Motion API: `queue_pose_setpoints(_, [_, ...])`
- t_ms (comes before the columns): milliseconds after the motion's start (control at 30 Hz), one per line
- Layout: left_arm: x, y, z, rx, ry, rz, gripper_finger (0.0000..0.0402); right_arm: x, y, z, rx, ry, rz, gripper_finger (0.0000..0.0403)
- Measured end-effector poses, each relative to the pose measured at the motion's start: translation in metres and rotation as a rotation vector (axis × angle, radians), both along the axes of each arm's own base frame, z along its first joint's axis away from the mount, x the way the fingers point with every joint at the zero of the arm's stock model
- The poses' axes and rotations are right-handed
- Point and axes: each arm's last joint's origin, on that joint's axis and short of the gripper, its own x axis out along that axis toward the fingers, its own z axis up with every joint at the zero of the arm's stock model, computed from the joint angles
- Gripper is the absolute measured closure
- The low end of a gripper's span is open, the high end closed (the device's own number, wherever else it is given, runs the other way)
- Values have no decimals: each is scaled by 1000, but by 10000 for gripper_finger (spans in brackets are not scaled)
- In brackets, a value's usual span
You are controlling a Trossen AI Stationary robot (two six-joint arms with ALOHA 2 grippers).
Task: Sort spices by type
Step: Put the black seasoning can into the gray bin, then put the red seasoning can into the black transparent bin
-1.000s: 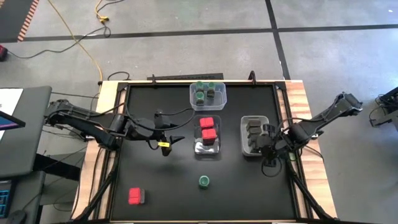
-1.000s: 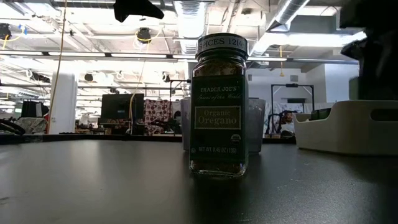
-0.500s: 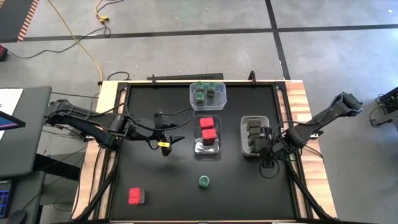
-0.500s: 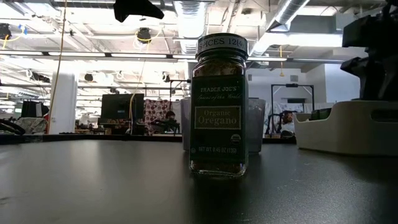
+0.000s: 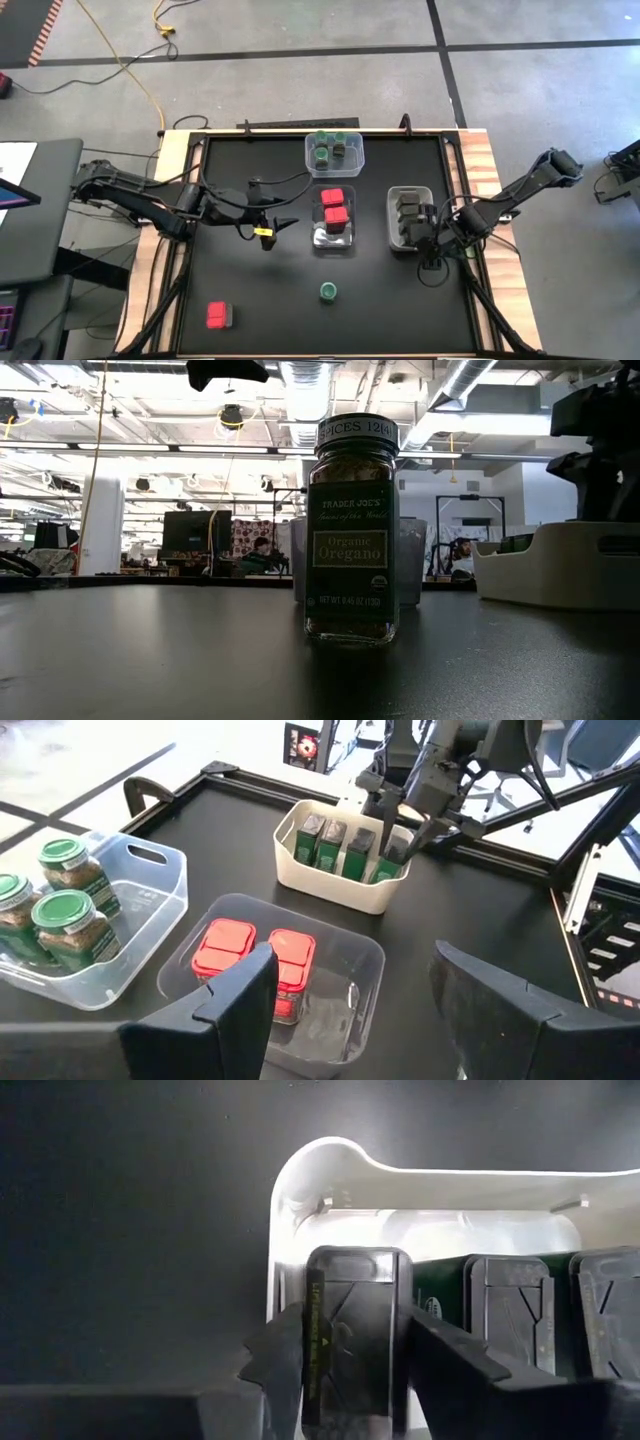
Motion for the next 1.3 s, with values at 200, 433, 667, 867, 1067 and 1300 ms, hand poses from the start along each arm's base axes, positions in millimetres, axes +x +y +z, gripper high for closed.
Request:
queue_pose_setpoints(200, [0, 0, 0, -6, -1, 2, 153, -1, 0, 0, -3, 7, -1, 202])
queue_pose_setpoints(433, [0, 0, 0, -16, -4, 5, 155, -1, 0, 0, -4, 8, -1, 200])
queue_pose_setpoints(667, [0, 0, 0, -17, -5, 6, 156, -1, -1, 0, -5, 9, -1, 175])
queue_pose_setpoints(867, [0, 0, 0, -17, -5, 6, 156, -1, -1, 0, -5, 9, -1, 142])
queue_pose_setpoints(1067, [0, 0, 0, -7, -2, 2, 156, -4, -2, 5, 9, -9, 0, 137])
queue_pose_setpoints(1300, [0, 0, 0, -7, -2, 2, 156, -10, -6, 40, 46, -101, -4, 137])
